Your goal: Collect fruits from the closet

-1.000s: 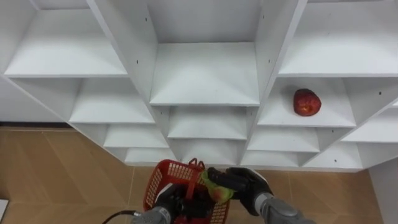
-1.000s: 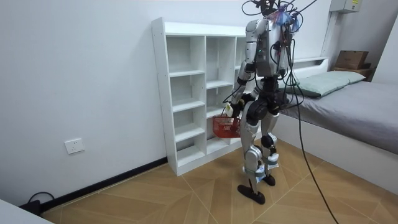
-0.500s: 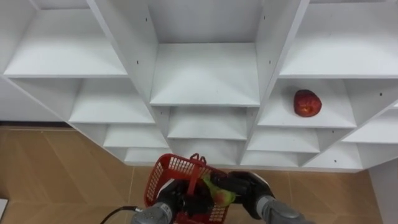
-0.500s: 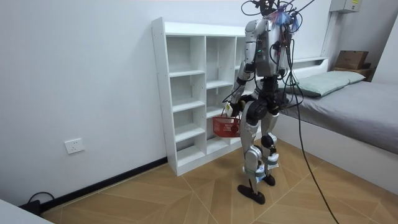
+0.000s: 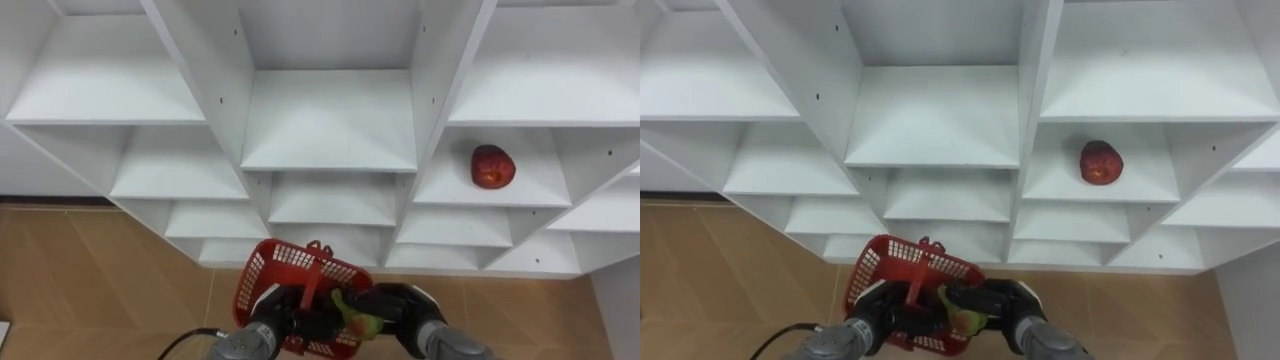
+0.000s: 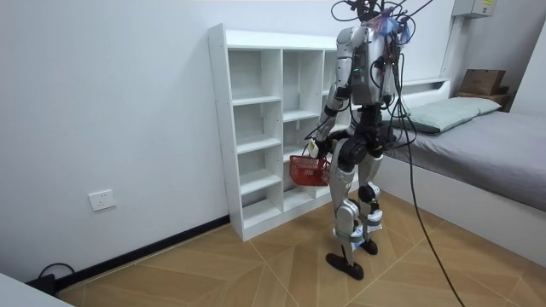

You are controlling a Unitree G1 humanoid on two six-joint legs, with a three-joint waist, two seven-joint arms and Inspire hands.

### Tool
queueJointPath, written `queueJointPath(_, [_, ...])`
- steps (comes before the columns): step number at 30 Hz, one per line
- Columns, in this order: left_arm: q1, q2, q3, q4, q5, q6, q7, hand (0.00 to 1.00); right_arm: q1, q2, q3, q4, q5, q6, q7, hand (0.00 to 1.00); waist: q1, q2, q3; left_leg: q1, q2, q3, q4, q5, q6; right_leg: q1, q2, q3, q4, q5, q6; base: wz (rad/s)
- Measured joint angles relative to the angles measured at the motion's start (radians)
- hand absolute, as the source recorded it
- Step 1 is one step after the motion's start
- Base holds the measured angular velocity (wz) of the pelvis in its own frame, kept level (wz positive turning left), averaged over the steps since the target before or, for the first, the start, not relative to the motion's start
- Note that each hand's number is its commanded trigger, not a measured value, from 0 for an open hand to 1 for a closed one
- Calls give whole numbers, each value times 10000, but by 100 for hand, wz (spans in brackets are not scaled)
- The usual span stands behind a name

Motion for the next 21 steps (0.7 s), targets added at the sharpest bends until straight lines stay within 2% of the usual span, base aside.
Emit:
queueJointPath(7, [6,57,-12,39,-2,340,-77,100,-44,-58,14,116,-3,-1,29,0,-19,-20,-18,10,8,0,1,0,0,18,6,-8,-6,18,-6,0])
queueJointPath(11, [4,61,-9,28,-7,340,-77,100,-24,-58,46,246,-21,27,31,0,-16,-20,-19,10,7,1,2,0,0,18,6,0,-8,32,0,0])
queueJointPath(14, [6,65,-10,19,-5,376,-73,100,-24,-57,62,299,-36,193,33,0,-15,-18,-19,9,8,1,3,0,1,15,7,0,-8,36,-2,0])
queueJointPath(21, [2,28,-13,-6,-8,397,-72,100,-32,-61,62,380,-28,205,31,0,-9,-6,-26,7,7,1,4,0,1,14,7,1,-16,36,-2,0])
